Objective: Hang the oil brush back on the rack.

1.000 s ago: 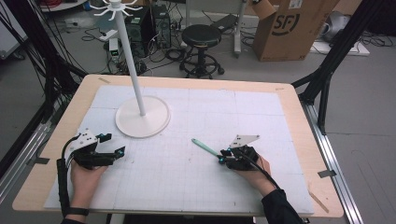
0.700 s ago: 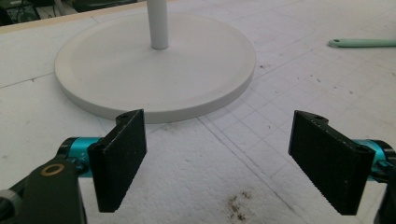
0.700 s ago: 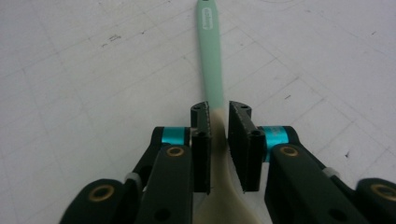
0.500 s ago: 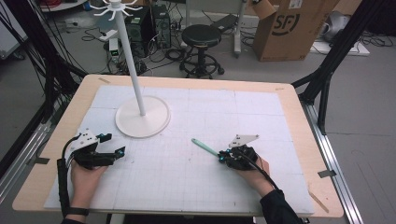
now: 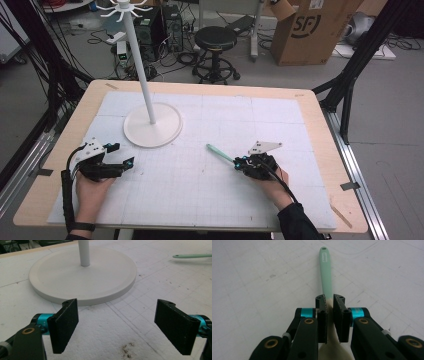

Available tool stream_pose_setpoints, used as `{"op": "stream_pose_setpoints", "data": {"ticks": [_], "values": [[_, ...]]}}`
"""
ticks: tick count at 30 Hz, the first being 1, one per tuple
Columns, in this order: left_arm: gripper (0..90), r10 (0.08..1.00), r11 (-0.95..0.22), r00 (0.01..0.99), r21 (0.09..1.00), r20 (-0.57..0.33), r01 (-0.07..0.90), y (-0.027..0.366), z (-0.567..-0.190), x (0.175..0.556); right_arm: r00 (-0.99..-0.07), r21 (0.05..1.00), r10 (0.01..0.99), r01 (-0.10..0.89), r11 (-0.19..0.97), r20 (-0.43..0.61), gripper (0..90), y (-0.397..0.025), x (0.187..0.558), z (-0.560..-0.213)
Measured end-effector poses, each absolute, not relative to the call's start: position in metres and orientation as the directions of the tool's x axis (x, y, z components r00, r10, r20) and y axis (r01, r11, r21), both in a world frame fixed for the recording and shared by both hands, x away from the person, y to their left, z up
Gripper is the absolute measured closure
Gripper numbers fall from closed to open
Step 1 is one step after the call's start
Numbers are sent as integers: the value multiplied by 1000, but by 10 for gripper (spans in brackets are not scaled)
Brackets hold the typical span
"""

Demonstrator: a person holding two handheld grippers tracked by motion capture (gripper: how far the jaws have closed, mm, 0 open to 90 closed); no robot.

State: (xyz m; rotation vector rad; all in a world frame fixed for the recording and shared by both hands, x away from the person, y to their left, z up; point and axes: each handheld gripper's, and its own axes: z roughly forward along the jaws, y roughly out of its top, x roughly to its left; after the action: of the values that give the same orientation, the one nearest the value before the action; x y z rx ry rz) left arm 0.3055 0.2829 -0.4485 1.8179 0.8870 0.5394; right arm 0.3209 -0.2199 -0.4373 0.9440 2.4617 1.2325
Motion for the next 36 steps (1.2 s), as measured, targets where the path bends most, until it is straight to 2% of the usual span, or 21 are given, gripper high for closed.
{"op": "stream_pose_setpoints", "data": {"ticks": [13,18,23,25,36], "values": [[201,775,-231,631,916,-31,329,283,-449,306,-772,735,631,473,485,80,807,-214,327,-446],[202,774,-236,633,915,-27,327,282,-449,305,-778,721,623,480,501,85,744,-211,328,-444],[202,775,-233,632,916,-28,327,282,-449,305,-778,713,626,472,518,61,766,-208,328,-443],[203,775,-234,631,916,-27,327,282,-449,305,-774,711,632,463,529,34,817,-207,326,-443],[203,773,-238,634,915,-25,326,282,-449,305,-762,759,646,447,473,46,828,-207,327,-437]]}}
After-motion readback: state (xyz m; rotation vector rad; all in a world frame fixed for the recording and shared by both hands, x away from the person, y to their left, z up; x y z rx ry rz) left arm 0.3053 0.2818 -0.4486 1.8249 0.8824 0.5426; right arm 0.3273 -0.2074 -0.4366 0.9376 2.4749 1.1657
